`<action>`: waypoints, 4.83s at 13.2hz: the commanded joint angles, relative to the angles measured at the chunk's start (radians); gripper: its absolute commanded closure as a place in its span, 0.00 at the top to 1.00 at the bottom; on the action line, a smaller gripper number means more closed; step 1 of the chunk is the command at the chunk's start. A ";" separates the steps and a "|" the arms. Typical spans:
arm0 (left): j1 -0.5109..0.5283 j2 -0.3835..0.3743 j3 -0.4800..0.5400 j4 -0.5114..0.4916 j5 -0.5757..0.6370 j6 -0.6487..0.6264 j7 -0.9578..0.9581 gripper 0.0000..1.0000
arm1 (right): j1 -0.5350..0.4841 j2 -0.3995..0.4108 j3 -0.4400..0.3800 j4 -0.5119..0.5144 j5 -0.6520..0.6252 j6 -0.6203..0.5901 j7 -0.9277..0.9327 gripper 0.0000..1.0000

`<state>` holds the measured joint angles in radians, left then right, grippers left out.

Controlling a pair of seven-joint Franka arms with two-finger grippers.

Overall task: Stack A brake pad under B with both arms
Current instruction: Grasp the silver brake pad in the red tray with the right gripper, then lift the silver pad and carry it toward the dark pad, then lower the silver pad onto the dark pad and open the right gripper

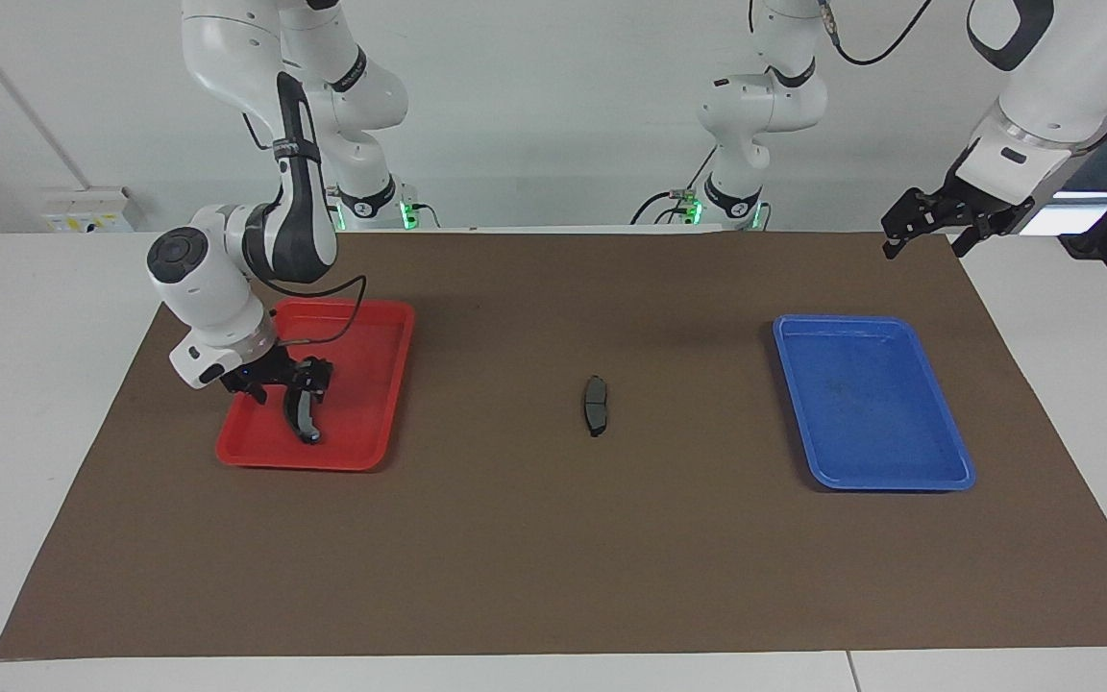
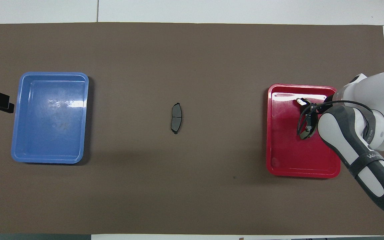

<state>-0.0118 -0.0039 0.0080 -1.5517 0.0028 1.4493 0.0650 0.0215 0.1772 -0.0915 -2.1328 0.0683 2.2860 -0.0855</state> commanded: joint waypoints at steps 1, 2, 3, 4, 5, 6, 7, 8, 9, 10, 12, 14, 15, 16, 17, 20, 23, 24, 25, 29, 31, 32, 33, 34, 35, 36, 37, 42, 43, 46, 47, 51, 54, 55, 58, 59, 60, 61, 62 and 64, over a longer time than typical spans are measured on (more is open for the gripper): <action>0.039 -0.024 -0.010 -0.051 0.002 0.020 0.045 1.00 | -0.011 0.028 0.007 -0.019 0.004 0.047 -0.022 0.99; 0.039 -0.027 -0.011 -0.054 0.002 0.028 0.042 1.00 | -0.011 0.037 0.007 -0.022 0.004 0.059 -0.022 0.99; 0.035 -0.025 -0.013 -0.054 0.002 0.031 0.039 1.00 | -0.011 0.044 0.007 -0.024 0.004 0.061 -0.023 0.98; 0.033 -0.025 -0.013 -0.054 0.002 0.031 0.038 1.00 | -0.012 0.044 0.007 -0.024 0.004 0.060 -0.042 0.95; 0.030 -0.025 -0.013 -0.053 0.002 0.031 0.036 1.00 | -0.014 0.044 0.007 -0.024 0.004 0.056 -0.066 0.93; 0.029 -0.025 -0.013 -0.053 0.002 0.031 0.036 1.00 | -0.023 0.044 0.007 -0.024 0.004 0.050 -0.072 0.91; 0.026 -0.025 -0.016 -0.053 0.003 0.031 0.036 1.00 | -0.031 0.042 0.007 -0.024 0.004 0.049 -0.074 0.89; 0.026 -0.025 -0.019 -0.053 0.003 0.031 0.036 1.00 | -0.029 0.042 0.007 -0.024 0.004 0.047 -0.074 0.86; 0.026 -0.025 -0.020 -0.053 0.002 0.029 0.036 1.00 | -0.029 0.042 0.007 -0.024 0.004 0.046 -0.074 0.82; 0.026 -0.025 -0.020 -0.053 0.003 0.029 0.036 1.00 | -0.029 0.042 0.007 -0.024 0.004 0.046 -0.079 0.78; 0.032 -0.025 -0.019 -0.053 0.003 0.028 0.039 1.00 | -0.029 0.042 0.007 -0.024 0.004 0.044 -0.096 0.69; 0.041 -0.027 -0.014 -0.053 0.003 0.025 0.039 1.00 | -0.029 0.042 0.007 -0.024 0.004 0.044 -0.094 0.65; 0.046 -0.025 -0.014 -0.053 0.003 0.026 0.039 1.00 | -0.025 0.042 0.007 -0.024 0.004 0.044 -0.094 0.61; 0.046 -0.025 -0.014 -0.053 0.003 0.026 0.039 1.00 | -0.022 0.042 0.007 -0.022 0.004 0.043 -0.094 0.52; 0.044 -0.027 -0.014 -0.053 0.003 0.026 0.039 1.00 | -0.020 0.042 0.007 -0.022 0.004 0.043 -0.094 0.40; 0.044 -0.027 -0.014 -0.053 0.003 0.026 0.039 1.00 | -0.017 0.041 0.009 -0.012 0.002 0.021 -0.096 0.00; 0.044 -0.025 -0.014 -0.053 0.003 0.026 0.039 1.00 | 0.014 0.025 0.013 0.088 0.002 -0.122 -0.097 0.00; 0.044 -0.025 -0.014 -0.053 0.003 0.026 0.039 1.00 | 0.046 0.022 0.013 0.134 0.002 -0.173 -0.096 0.00; 0.044 -0.025 -0.014 -0.053 0.003 0.026 0.039 1.00 | 0.076 0.022 0.013 0.175 0.004 -0.213 -0.091 0.00; 0.044 -0.025 -0.014 -0.053 0.003 0.026 0.039 1.00 | 0.260 0.036 0.015 0.272 0.018 -0.257 -0.019 0.00; 0.044 -0.025 -0.014 -0.054 0.003 0.025 0.039 1.00 | 0.340 0.059 0.015 0.339 0.015 -0.273 0.116 0.00; 0.044 -0.025 -0.014 -0.053 0.003 0.026 0.039 1.00 | 0.371 0.079 0.016 0.376 0.027 -0.272 0.137 0.00; 0.044 -0.025 -0.014 -0.053 0.003 0.026 0.039 1.00 | 0.403 0.111 0.021 0.413 0.065 -0.264 0.209 0.00; 0.044 -0.025 -0.014 -0.053 0.003 0.026 0.039 1.00 | 0.437 0.151 0.021 0.466 0.079 -0.264 0.308 0.00; 0.044 -0.025 -0.014 -0.053 0.003 0.025 0.039 1.00 | 0.466 0.209 0.021 0.535 0.081 -0.270 0.382 0.00; 0.044 -0.025 -0.014 -0.053 0.003 0.026 0.039 1.00 | 0.486 0.258 0.021 0.583 0.081 -0.258 0.441 0.00; 0.044 -0.025 -0.014 -0.053 0.003 0.026 0.039 1.00 | 0.506 0.290 0.025 0.594 0.078 -0.237 0.504 0.00; 0.044 -0.025 -0.014 -0.053 0.003 0.025 0.039 1.00 | 0.606 0.352 0.027 0.593 0.087 -0.139 0.661 0.00; 0.044 -0.025 -0.014 -0.053 0.003 0.025 0.039 1.00 | 0.610 0.354 0.032 0.591 0.096 -0.119 0.677 0.00; 0.044 -0.025 -0.014 -0.053 0.003 0.025 0.039 1.00 | 0.641 0.357 0.039 0.574 0.156 -0.079 0.696 0.00; 0.044 -0.025 -0.014 -0.053 0.003 0.025 0.039 1.00 | 0.643 0.361 0.039 0.571 0.156 -0.069 0.698 0.00; 0.044 -0.025 -0.014 -0.053 0.003 0.025 0.039 1.00 | 0.655 0.396 0.039 0.571 0.139 -0.025 0.690 0.00; 0.044 -0.025 -0.014 -0.053 0.003 0.025 0.039 1.00 | 0.649 0.396 0.039 0.564 0.127 -0.031 0.681 0.00; 0.044 -0.025 -0.014 -0.053 0.003 0.025 0.039 1.00 | 0.650 0.396 0.039 0.559 0.122 -0.031 0.676 0.00; 0.044 -0.025 -0.014 -0.053 0.003 0.025 0.039 1.00 | 0.653 0.400 0.039 0.547 0.116 -0.019 0.658 0.00; 0.044 -0.025 -0.014 -0.053 0.003 0.025 0.039 1.00 | 0.655 0.400 0.039 0.538 0.113 -0.017 0.644 0.00; 0.044 -0.025 -0.014 -0.053 0.003 0.025 0.039 1.00 | 0.653 0.398 0.039 0.533 0.110 -0.019 0.642 0.00; 0.044 -0.025 -0.014 -0.053 0.003 0.025 0.039 1.00 | 0.652 0.397 0.039 0.528 0.110 -0.019 0.636 0.00; 0.044 -0.025 -0.014 -0.053 0.003 0.026 0.039 1.00 | 0.649 0.396 0.039 0.524 0.110 -0.017 0.635 0.00; 0.044 -0.025 -0.014 -0.053 0.003 0.025 0.039 1.00 | 0.650 0.396 0.039 0.524 0.110 -0.016 0.635 0.00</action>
<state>0.0219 -0.0044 -0.0014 -1.5753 0.0027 1.4578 0.0889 0.6747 0.5851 -0.0549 -1.5944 0.1927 2.2458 0.5649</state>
